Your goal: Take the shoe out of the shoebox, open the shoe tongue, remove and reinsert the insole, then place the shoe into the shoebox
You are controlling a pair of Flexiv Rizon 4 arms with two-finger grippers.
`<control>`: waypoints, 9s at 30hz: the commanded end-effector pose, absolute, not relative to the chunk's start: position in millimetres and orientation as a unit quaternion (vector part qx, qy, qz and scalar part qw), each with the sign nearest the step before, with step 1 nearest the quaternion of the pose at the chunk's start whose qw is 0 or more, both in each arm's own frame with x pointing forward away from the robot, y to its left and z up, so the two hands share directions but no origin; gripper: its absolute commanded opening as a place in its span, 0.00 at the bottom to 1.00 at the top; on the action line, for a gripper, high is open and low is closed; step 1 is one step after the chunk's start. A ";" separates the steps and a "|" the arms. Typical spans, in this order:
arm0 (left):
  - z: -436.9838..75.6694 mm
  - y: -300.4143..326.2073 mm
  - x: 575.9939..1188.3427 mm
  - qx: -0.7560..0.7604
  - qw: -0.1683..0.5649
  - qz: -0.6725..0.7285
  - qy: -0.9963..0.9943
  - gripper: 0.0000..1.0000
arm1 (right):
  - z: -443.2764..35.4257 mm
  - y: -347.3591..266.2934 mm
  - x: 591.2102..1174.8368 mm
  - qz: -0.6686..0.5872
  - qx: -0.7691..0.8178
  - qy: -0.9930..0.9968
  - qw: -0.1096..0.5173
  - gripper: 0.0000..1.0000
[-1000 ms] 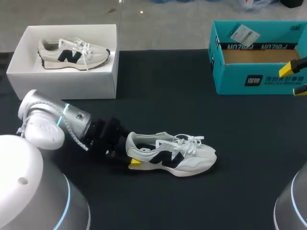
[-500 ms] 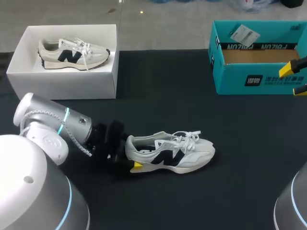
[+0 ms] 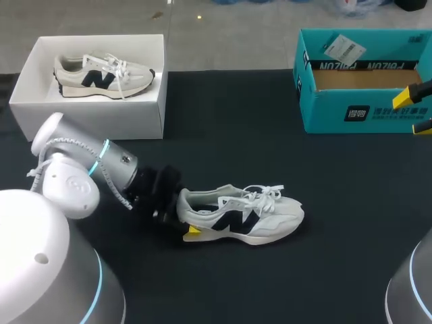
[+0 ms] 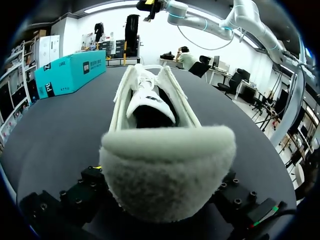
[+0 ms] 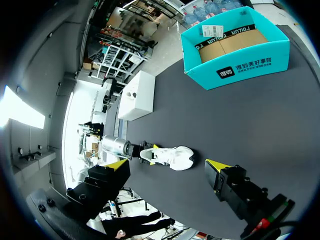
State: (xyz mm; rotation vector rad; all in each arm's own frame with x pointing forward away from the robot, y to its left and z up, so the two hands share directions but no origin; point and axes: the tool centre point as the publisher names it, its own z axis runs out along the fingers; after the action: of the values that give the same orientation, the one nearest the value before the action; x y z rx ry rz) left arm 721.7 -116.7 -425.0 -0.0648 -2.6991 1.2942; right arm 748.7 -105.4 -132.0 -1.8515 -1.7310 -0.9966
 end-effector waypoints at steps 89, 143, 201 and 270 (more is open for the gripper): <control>-433.9 -122.5 726.9 -0.023 0.078 0.425 -0.901 0.00 | -238.1 243.1 634.9 -0.142 -0.754 -0.640 0.044 1.00; -433.9 -122.5 726.9 -0.023 0.078 0.425 -0.901 0.00 | -297.9 244.0 697.6 -0.052 -0.750 -0.651 -0.103 1.00; -433.9 -122.5 726.9 -0.023 0.078 0.425 -0.901 0.00 | -336.6 178.8 732.6 0.089 -0.756 -0.600 -0.247 0.02; -433.9 -122.5 726.9 -0.023 0.078 0.425 -0.901 0.00 | -381.7 63.6 722.1 0.103 -0.883 -0.444 -0.108 0.42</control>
State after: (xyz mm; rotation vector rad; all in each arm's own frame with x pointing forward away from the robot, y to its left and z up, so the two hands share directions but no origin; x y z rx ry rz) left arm 724.2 -119.8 -425.0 -0.0703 -2.6983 1.2787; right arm 727.7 59.8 -383.7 -2.6986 -1.8758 0.4019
